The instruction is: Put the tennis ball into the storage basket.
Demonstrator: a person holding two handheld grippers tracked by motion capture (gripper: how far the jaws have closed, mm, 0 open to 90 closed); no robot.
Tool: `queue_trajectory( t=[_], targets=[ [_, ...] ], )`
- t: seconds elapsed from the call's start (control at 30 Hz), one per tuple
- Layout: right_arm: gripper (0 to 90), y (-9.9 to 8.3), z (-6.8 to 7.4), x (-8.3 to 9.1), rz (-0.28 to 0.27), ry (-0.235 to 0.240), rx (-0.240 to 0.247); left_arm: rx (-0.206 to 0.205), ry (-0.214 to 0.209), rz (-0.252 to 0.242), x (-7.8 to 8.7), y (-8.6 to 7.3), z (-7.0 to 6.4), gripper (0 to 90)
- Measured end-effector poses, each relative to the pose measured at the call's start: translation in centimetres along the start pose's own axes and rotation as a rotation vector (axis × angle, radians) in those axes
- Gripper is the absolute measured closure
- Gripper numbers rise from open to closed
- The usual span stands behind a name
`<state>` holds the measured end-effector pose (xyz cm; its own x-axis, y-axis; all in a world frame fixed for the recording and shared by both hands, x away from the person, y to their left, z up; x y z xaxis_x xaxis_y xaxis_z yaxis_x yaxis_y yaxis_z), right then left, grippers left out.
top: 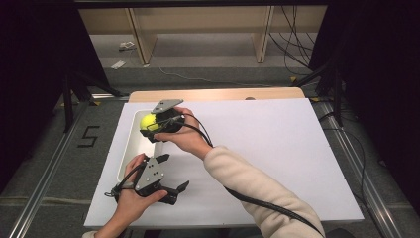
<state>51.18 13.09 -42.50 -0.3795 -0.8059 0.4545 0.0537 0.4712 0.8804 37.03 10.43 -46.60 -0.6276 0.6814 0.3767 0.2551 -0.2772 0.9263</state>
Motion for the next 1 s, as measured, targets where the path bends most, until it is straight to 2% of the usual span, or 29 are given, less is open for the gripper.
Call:
queue_trajectory(
  t=[1.0],
  targets=[
    [26.0, 0.9, -0.3, -1.3, 0.014, 0.003, 0.006, -0.004, -0.005, 0.003, 0.0, 0.0, -0.1, 0.0]
  ],
)
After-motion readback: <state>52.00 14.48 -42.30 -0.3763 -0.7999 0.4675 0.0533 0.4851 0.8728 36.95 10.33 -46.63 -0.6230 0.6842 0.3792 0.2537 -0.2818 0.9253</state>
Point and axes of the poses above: each handheld gripper's, and its own axes: x roughly backward along the jaws, y roughly out of its top, z roughly to its left, the point moved 8 cm from there along -x, roughly forward along the jaws, and after that the axes turned 8 degrees about x, right-handed, at the moved point
